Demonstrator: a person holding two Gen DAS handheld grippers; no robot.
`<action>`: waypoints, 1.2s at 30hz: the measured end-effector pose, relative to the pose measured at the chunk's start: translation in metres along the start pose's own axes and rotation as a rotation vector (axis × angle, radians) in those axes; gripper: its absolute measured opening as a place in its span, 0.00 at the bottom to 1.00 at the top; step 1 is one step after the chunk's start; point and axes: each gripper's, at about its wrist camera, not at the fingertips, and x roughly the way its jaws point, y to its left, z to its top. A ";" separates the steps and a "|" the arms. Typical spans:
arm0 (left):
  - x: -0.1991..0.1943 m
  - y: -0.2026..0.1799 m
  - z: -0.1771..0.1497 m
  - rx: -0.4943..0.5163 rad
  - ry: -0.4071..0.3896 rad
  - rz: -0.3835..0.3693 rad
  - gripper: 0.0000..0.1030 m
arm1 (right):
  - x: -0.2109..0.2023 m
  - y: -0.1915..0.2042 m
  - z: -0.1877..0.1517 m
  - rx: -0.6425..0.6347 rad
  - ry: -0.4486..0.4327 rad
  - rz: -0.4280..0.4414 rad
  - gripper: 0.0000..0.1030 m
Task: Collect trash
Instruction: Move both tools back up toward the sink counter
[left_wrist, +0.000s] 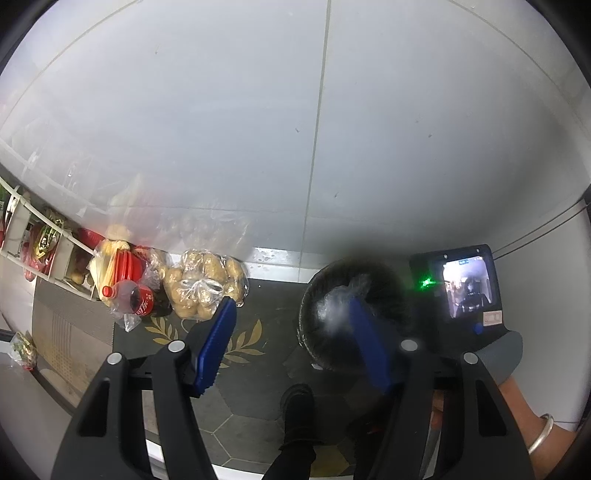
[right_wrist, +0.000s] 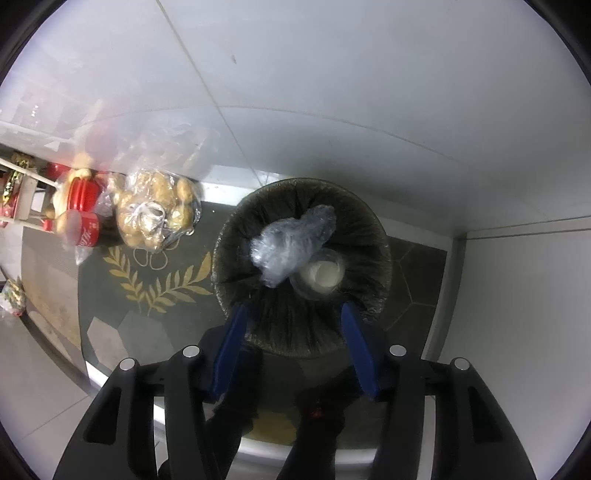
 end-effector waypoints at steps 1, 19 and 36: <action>-0.002 -0.001 0.002 0.000 -0.004 -0.002 0.62 | -0.006 -0.001 -0.001 0.004 -0.004 0.003 0.50; -0.099 -0.080 0.059 0.190 -0.123 -0.090 0.62 | -0.225 -0.093 -0.062 0.184 -0.247 0.036 0.56; -0.231 -0.205 0.065 0.502 -0.282 -0.268 0.65 | -0.397 -0.191 -0.177 0.472 -0.483 -0.093 0.57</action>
